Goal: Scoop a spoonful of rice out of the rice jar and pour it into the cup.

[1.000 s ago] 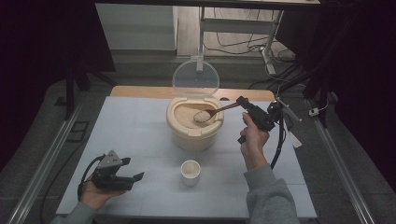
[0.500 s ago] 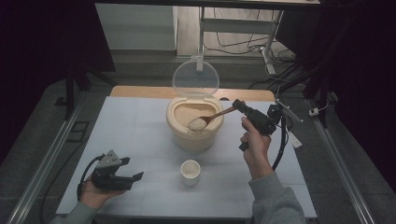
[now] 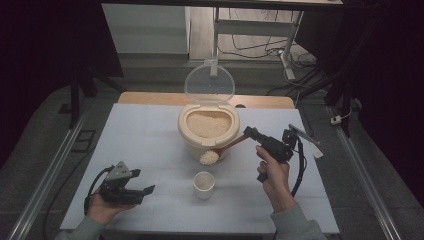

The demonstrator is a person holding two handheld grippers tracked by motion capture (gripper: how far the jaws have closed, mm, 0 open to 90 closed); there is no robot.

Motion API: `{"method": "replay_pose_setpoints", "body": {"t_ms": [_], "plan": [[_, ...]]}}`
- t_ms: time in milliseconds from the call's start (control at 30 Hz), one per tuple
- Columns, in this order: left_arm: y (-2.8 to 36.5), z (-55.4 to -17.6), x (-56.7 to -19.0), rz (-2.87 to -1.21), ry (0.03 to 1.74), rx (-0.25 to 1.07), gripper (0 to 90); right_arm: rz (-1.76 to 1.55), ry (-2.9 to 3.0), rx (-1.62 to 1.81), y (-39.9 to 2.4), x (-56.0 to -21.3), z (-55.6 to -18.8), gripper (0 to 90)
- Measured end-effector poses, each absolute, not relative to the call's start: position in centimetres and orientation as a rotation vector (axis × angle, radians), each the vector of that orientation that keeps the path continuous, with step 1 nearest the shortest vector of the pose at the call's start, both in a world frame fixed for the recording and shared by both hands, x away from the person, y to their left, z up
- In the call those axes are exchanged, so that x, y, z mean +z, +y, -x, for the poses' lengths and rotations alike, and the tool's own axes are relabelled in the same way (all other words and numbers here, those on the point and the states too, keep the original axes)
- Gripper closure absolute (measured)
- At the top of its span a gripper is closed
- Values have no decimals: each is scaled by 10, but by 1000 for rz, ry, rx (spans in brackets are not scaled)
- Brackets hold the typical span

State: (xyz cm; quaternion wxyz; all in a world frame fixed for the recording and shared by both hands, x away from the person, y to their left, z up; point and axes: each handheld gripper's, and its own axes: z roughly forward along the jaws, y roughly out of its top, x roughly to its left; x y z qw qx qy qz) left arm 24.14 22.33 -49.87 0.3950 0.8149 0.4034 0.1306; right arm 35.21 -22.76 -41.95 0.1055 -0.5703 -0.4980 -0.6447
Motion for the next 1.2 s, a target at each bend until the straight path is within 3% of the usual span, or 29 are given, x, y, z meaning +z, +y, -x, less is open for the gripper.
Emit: {"method": "replay_pose_setpoints", "body": {"t_ms": [400, 1200], "plan": [[222, -242, -500, -2072, 1022, 329, 208, 1691, -1616, -1822, -226, -444, -344, 836], [221, -242, -501, -2081, 1019, 328, 208, 1545, -1940, -1968, -208, -426, -332, 835]]}}
